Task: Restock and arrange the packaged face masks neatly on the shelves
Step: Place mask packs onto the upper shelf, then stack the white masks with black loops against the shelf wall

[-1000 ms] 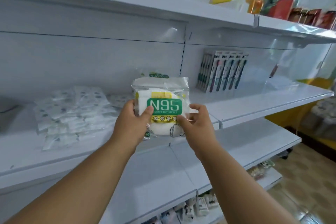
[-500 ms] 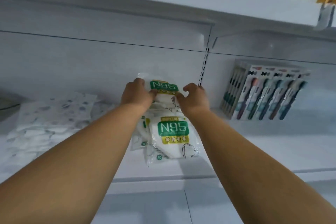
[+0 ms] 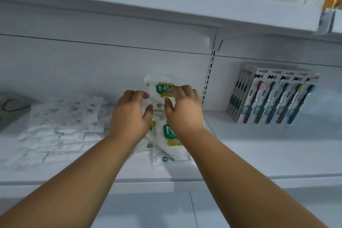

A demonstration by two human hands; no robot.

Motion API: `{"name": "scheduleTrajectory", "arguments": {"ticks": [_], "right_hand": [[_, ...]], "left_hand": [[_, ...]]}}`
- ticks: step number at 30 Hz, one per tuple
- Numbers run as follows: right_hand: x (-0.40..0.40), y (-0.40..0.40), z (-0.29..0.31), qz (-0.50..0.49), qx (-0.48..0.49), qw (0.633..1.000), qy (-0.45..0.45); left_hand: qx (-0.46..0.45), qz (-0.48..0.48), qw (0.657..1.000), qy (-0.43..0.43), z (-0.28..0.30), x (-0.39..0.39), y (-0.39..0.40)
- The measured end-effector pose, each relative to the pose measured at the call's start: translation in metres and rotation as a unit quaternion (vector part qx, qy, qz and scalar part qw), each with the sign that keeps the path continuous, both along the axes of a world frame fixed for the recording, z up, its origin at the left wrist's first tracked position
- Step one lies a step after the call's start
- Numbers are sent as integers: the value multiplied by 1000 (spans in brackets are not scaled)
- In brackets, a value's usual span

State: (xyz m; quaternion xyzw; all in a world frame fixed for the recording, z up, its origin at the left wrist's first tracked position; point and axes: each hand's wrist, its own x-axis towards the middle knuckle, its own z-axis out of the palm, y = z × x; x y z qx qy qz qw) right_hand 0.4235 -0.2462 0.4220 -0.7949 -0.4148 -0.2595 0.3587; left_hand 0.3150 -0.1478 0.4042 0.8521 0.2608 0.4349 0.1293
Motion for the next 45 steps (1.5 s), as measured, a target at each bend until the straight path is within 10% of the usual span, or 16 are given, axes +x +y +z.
{"name": "scheduleTrajectory", "arguments": {"ticks": [16, 25, 36, 45], "right_hand": [[-301, 141, -11, 242, 31, 965, 93], [-372, 267, -23, 333, -54, 936, 99], [-381, 416, -46, 178, -262, 900, 298], [-426, 423, -50, 189, -180, 933, 248]], "left_hand": [[-49, 137, 986, 81, -39, -349, 96], [-144, 210, 966, 37, -46, -420, 199], [-218, 182, 959, 16, -15, -432, 348], [-576, -14, 806, -138, -36, -433, 425]]}}
